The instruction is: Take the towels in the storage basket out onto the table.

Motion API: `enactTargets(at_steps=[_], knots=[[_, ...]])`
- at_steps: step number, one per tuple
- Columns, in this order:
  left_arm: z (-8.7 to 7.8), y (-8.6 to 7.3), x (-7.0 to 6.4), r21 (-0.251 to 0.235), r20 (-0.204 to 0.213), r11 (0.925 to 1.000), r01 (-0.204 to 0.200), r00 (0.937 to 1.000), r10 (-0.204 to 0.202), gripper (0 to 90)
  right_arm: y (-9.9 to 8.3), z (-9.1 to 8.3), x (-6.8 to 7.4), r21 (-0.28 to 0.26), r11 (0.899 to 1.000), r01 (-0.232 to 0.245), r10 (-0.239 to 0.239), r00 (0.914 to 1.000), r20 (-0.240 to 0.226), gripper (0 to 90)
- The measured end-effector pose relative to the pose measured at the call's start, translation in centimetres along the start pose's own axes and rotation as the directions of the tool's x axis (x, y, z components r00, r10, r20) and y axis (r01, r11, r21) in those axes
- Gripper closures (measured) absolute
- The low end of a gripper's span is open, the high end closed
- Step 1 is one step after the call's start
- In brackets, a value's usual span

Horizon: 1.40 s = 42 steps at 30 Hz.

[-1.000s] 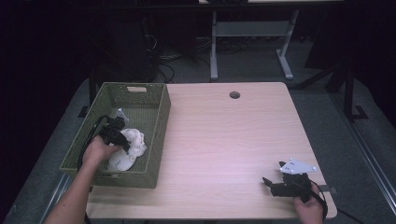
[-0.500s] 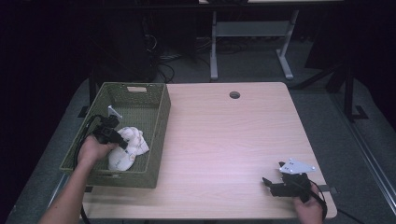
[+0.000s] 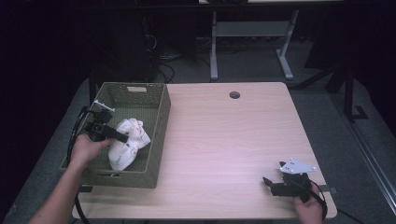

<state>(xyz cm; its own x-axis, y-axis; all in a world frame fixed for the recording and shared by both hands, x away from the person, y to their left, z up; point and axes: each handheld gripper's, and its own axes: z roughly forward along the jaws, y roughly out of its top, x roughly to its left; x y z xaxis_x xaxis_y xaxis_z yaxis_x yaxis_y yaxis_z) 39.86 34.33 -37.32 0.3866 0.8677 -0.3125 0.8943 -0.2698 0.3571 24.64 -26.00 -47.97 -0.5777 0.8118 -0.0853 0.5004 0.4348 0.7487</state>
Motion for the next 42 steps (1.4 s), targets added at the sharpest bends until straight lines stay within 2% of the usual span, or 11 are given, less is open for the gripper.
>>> enactTargets(at_steps=[4, 8, 11, 17, 19, 21, 27, 30, 33, 36, 42], knots=[[-0.7, 0.0, -0.4, -0.029, 0.021, 0.9996, -0.003, 0.9998, 0.003, 73.8, 0.0, -0.2, 0.0, -0.01, 1.0, 0.0, 0.0, 1.0, 0.004, 13.7], [-1.2, 0.0, -0.6, -0.038, 0.034, 0.9993, -0.007, 0.9994, 0.008, 73.8, 0.0, -0.3, -0.1, -0.018, 1.0, -0.007, 0.007, 0.9999, 0.01, 13.7], [-1.3, 0.0, -0.6, -0.029, 0.02, 0.9994, -0.017, 0.9996, 0.018, 73.8, 0.0, -0.5, -0.1, -0.026, 1.0, -0.01, 0.01, 0.9999, 0.01, 13.7], [-2.1, -0.2, -0.4, -0.056, 0.056, 0.9984, 0.0, 0.9984, 0.003, 73.8, 0.0, -0.7, -0.3, -0.036, 0.999, -0.011, 0.011, 0.9998, 0.014, 13.7], [-2.5, -0.1, -0.6, -0.076, 0.074, 0.9971, 0.0, 0.9973, 0.006, 73.8, -0.1, -0.8, -0.3, -0.041, 0.999, -0.016, 0.017, 0.9997, 0.017, 13.7], [-2.8, -0.2, -0.8, -0.102, 0.069, 0.9948, -0.003, 0.9975, 0.01, 73.8, -0.1, -0.8, -0.5, -0.049, 0.999, -0.013, 0.014, 0.9998, 0.016, 13.7], [-3.6, -0.3, -0.8, -0.116, 0.088, 0.9932, -0.001, 0.9961, 0.012, 73.9, -0.2, -0.9, -0.6, -0.053, 0.998, -0.017, 0.018, 0.9996, 0.021, 13.7], [-4.0, -0.4, -0.6, -0.12, 0.097, 0.9927, 0.012, 0.9953, 0.0, 73.9, -0.2, -0.9, -0.7, -0.055, 0.998, -0.016, 0.017, 0.9996, 0.022, 13.7], [-4.5, -0.4, -0.4, -0.134, 0.125, 0.9907, 0.026, 0.9921, -0.009, 73.9, -0.2, -1.0, -0.7, -0.056, 0.998, -0.022, 0.024, 0.9995, 0.023, 13.7], [-5.1, -0.4, -0.5, -0.154, 0.122, 0.9879, 0.023, 0.9925, -0.004, 73.9, -0.2, -1.0, -0.7, -0.055, 0.998, -0.026, 0.028, 0.9992, 0.027, 13.7], [-5.6, -0.5, -0.7, -0.164, 0.147, 0.986, 0.028, 0.9891, -0.004, 73.9, -0.2, -1.0, -0.7, -0.061, 0.998, -0.02, 0.022, 0.9993, 0.031, 13.7]])
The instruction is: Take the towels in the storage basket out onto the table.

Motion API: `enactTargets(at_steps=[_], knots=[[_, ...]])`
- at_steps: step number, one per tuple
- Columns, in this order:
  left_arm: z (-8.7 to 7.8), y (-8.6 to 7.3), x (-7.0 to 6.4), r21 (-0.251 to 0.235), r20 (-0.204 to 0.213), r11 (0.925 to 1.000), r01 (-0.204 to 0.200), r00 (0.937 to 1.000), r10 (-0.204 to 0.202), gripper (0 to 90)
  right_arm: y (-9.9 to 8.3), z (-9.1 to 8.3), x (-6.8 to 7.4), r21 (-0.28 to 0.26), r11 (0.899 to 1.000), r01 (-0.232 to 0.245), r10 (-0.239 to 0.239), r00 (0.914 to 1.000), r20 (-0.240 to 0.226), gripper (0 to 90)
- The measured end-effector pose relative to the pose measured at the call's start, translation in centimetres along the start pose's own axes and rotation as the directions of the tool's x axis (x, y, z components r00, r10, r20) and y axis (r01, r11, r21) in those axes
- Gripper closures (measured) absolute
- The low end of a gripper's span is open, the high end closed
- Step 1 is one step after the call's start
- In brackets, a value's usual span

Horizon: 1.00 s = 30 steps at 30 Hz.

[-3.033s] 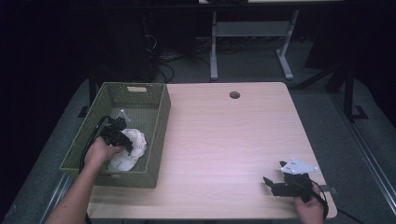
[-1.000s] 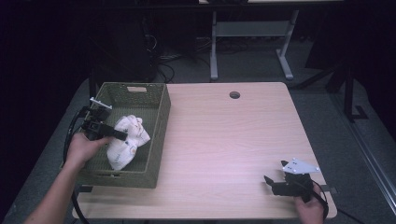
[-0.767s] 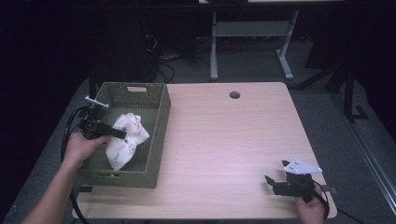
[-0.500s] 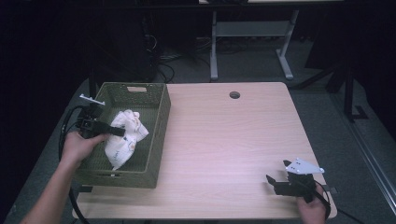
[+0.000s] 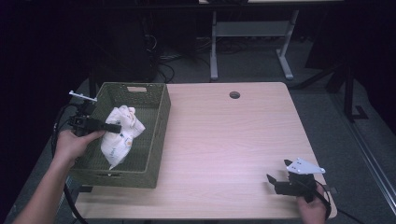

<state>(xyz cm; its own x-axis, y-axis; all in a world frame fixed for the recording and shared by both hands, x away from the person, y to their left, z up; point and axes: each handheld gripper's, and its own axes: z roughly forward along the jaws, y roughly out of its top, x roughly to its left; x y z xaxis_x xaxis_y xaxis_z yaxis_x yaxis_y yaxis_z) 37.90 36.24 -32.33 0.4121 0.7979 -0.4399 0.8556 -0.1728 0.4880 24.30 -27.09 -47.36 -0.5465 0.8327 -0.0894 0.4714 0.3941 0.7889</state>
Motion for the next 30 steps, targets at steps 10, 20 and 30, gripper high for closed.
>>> enactTargets(at_steps=[10, 20, 30], knots=[[-1.1, 0.3, -0.3, -0.023, 0.026, 0.9995, 0.02, 0.9995, -0.02, 73.9, 0.1, 0.0, 0.0, -0.001, 1.0, 0.001, -0.001, 1.0, 0.002, 13.7], [-2.5, 0.7, -1.1, -0.042, 0.077, 0.9989, 0.023, 0.9968, -0.02, 73.6, 0.2, 0.0, 0.0, -0.007, 1.0, 0.004, -0.004, 0.9999, 0.01, 13.7], [-3.2, 1.5, -2.6, -0.07, 0.121, 0.9974, 0.017, 0.9927, -0.008, 73.6, 0.3, 0.0, 0.0, -0.005, 1.0, 0.007, -0.007, 0.9999, 0.011, 13.7]])
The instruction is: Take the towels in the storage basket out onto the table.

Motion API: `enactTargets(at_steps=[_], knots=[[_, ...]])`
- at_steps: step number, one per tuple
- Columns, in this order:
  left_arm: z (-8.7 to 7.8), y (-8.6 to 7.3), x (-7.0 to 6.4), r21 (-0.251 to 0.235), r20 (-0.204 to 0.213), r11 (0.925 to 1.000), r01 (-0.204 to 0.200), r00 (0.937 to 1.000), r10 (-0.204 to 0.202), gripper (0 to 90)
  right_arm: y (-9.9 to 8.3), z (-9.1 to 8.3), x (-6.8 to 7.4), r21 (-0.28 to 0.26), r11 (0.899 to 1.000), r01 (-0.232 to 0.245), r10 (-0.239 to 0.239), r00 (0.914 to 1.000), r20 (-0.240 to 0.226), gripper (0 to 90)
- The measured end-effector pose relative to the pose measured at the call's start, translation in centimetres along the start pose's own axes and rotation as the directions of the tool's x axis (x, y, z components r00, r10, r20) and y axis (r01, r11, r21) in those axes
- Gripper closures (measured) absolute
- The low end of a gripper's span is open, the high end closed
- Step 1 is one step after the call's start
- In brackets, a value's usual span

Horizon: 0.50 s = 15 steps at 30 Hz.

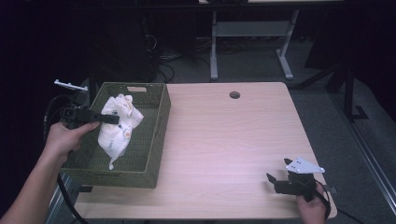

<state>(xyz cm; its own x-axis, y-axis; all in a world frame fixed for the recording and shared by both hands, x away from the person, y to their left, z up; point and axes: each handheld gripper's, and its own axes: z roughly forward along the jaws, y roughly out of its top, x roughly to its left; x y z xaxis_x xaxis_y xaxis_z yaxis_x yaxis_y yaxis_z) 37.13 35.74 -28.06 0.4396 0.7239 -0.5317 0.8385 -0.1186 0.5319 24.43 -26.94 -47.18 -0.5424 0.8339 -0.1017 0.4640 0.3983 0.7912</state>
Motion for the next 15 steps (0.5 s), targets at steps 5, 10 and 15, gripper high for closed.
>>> enactTargets(at_steps=[5, 10, 15], knots=[[0.3, 0.6, -0.8, 0.015, -0.019, 0.9996, -0.021, 0.9996, 0.022, 73.5, 0.0, 0.0, 0.0, 0.002, 1.0, 0.003, -0.003, 1.0, -0.001, 13.7], [0.6, 1.0, -1.5, 0.022, -0.014, 0.9993, -0.03, 0.9994, 0.031, 73.5, 0.0, 0.0, 0.0, -0.005, 1.0, 0.002, -0.002, 1.0, 0.002, 13.7], [0.9, 1.3, -2.4, 0.021, -0.025, 0.9989, -0.041, 0.9988, 0.042, 73.6, 0.0, -0.1, -0.1, -0.008, 1.0, 0.002, -0.002, 1.0, 0.0, 13.7]])
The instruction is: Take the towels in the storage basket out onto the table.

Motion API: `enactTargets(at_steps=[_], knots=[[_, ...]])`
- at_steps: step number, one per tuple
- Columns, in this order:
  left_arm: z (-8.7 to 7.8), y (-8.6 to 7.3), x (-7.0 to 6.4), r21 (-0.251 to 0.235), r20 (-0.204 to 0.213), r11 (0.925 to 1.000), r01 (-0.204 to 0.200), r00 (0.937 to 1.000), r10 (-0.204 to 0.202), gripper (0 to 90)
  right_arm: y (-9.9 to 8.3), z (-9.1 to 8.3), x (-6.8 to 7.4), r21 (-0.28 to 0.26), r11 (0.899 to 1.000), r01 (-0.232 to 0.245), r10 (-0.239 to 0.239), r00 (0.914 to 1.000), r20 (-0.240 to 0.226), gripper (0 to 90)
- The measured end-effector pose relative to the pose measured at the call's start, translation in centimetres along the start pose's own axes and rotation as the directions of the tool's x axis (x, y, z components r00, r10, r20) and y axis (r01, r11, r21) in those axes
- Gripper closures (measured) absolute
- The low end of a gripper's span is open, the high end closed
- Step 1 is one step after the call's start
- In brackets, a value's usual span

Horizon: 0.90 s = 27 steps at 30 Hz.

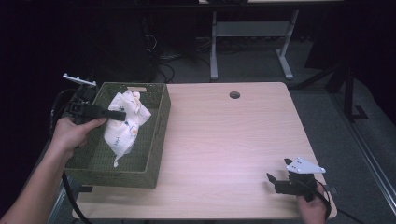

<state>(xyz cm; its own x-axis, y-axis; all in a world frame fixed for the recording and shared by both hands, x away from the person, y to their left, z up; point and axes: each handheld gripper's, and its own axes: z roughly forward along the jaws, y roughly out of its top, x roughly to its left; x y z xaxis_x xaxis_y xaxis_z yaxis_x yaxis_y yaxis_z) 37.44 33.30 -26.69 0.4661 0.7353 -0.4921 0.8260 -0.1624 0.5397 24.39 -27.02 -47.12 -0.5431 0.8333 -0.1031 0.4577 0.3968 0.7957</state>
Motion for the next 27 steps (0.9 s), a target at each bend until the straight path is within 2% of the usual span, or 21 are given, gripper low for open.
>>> enactTargets(at_steps=[13, 27], knots=[[0.8, 1.1, -2.7, 0.018, -0.026, 0.999, -0.04, 0.9988, 0.041, 73.5, 0.0, -0.1, 0.0, -0.005, 1.0, 0.008, -0.008, 1.0, 0.001, 13.7], [2.6, 2.0, -6.6, 0.04, -0.003, 0.9942, -0.1, 0.995, 0.1, 73.5, 0.1, -0.4, -0.1, -0.014, 1.0, 0.004, -0.004, 1.0, 0.003, 13.7]])
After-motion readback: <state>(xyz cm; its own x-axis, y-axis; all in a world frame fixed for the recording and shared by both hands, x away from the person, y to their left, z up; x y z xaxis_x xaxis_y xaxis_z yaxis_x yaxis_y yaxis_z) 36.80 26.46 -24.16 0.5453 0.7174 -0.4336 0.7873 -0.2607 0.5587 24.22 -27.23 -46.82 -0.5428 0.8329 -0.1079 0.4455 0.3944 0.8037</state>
